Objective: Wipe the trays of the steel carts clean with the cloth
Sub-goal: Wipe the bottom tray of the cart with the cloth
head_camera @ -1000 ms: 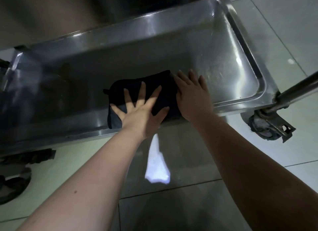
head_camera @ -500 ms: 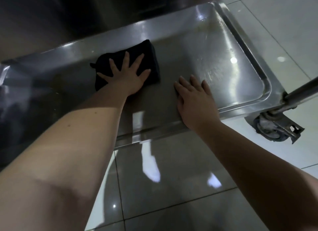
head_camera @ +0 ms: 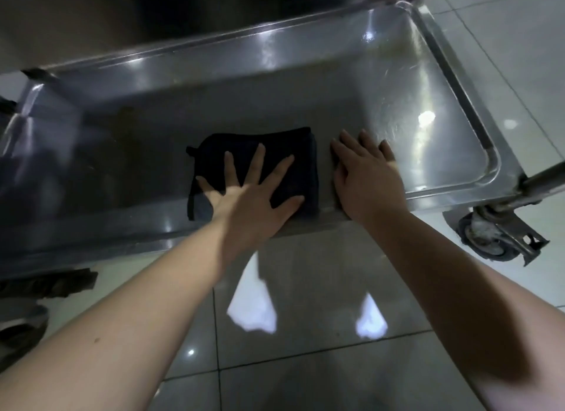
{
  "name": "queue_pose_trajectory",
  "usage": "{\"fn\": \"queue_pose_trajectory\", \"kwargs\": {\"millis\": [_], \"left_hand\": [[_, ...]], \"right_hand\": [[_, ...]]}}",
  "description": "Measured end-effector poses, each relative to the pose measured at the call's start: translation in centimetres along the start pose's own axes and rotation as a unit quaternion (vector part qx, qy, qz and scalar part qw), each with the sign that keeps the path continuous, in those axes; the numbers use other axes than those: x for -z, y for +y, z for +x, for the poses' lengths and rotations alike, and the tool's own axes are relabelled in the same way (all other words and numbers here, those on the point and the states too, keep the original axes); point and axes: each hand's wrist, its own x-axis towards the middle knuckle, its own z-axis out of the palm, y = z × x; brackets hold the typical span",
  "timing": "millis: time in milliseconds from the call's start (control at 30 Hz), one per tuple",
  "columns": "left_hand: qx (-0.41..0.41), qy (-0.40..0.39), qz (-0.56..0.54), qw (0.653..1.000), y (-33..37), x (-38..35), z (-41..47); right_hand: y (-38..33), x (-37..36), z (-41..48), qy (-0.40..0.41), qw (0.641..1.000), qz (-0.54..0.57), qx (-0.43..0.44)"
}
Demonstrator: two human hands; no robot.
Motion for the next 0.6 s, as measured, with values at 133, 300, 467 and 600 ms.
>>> {"fn": "queue_pose_trajectory", "kwargs": {"millis": [133, 300, 467, 600], "left_hand": [[0.028, 0.01, -0.027, 0.999, -1.2, -0.4, -3.5], [0.032, 0.017, -0.028, 0.999, -1.2, -0.4, -3.4], [0.07, 0.044, -0.032, 0.996, -7.1, -0.2, -3.3], [0.095, 0.036, -0.028, 0.994, -12.1, 0.1, -2.7]], "right_hand": [[-0.1, 0.3, -0.4, -0.013, 1.0, -0.017, -0.006], [-3.6, 0.6, 1.3, -0.026, 0.999, 0.034, 0.004], [-9.3, -2.1, 1.9, -0.087, 0.992, 0.088, 0.036], [-9.3, -3.9, 1.5, -0.079, 0.995, -0.034, 0.048]]}}
